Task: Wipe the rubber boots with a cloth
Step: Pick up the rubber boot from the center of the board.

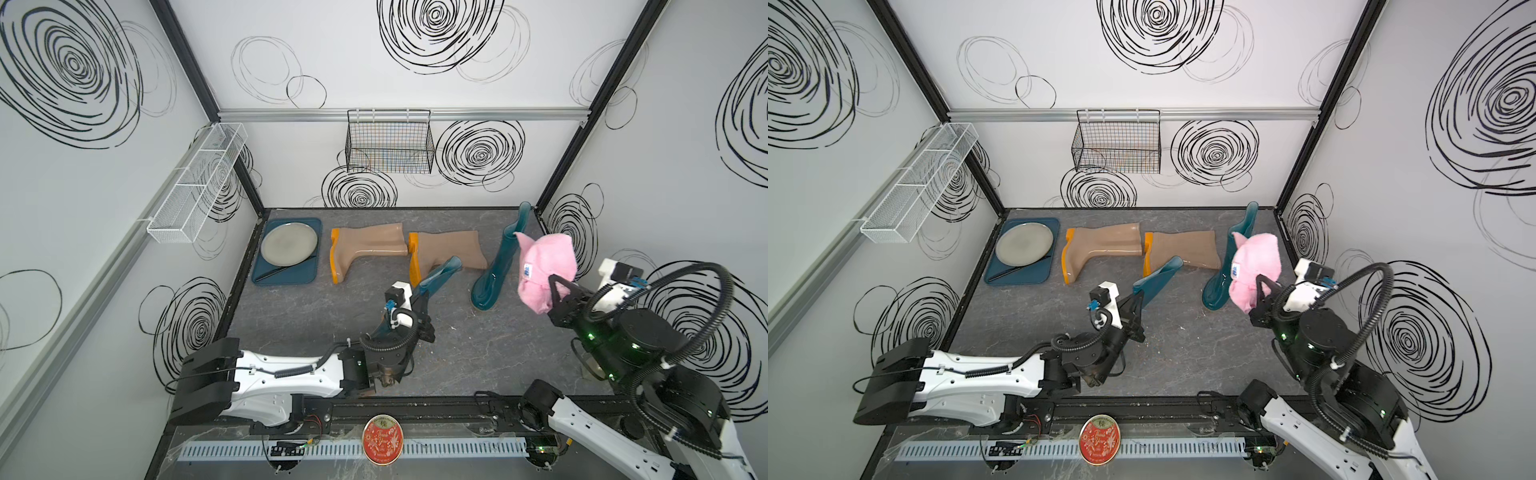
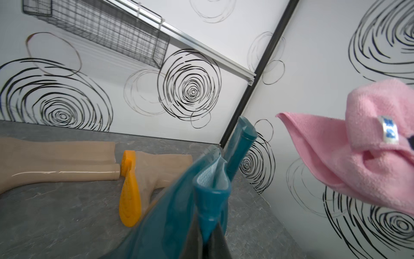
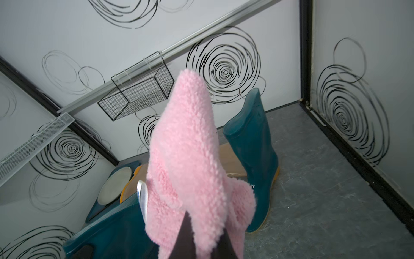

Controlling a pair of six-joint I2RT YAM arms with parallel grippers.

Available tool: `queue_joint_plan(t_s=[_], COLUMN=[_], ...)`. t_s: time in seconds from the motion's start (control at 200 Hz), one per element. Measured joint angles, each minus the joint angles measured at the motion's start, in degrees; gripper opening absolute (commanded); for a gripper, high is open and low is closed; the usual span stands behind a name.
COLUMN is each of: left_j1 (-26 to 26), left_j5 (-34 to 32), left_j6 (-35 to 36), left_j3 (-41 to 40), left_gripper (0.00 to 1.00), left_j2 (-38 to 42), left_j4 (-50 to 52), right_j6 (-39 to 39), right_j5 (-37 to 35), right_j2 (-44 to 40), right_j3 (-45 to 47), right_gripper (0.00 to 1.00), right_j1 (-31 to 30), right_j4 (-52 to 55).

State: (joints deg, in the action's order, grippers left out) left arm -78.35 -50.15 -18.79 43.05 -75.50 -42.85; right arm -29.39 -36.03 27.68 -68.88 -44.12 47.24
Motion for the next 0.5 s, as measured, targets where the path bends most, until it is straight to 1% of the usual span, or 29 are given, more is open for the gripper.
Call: queue_joint_plan(t_s=[0.12, 0.21, 0.375, 0.5], left_j1=[-2.19, -2.75, -3.04, -3.15], left_j5=[3.50, 6.58, 12.96, 17.42], left_j6=[5.25, 7.87, 10.21, 11.10], left_j3=[7.26, 11.93, 19.37, 25.79], left_gripper=[0.00, 0.00, 0.00, 0.00], left_j2=[-4.83, -7.48, -12.87, -18.62], left_j4=[-1.05, -0.57, 1.66, 2.73], right_j6=[1.79, 2.91, 5.05, 6.34], right_j5=[-3.19, -4.61, -6.75, -8.28], right_j2=[0.00, 0.07, 0.07, 0.07], right_j3=[-6.51, -10.45, -15.98, -18.40], right_gripper=[0.00, 0.00, 0.00, 0.00], right_j1=[0.00, 0.00, 0.00, -0.02], right_j4=[2.64, 4.24, 6.08, 6.84])
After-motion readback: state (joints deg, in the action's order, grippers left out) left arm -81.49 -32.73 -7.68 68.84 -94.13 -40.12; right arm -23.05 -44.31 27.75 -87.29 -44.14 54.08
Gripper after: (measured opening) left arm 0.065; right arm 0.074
